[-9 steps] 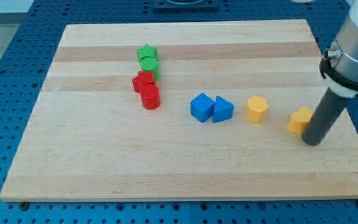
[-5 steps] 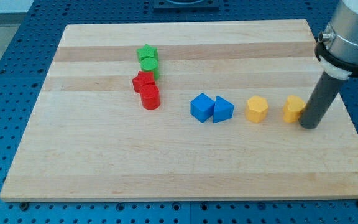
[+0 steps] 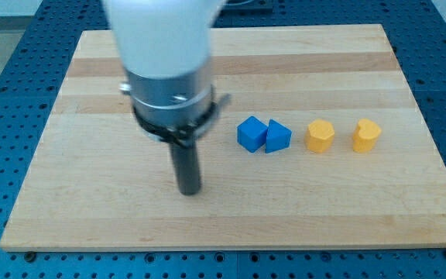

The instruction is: Push the blue blocks closer to the yellow hexagon

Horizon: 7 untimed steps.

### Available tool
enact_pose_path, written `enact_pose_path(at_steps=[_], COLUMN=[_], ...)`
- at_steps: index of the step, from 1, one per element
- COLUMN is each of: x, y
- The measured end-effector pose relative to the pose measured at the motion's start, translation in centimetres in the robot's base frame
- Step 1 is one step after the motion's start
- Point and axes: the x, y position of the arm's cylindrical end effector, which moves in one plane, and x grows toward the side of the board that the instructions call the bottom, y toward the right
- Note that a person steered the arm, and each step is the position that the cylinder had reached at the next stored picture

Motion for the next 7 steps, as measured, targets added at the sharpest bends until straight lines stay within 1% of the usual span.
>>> enact_pose_path(at_steps=[1, 2, 4, 5, 7], x=[-4.0, -6.5, -7.0, -7.1, -7.1], y=[-0.2, 0.0, 5.4, 7.1, 8.7])
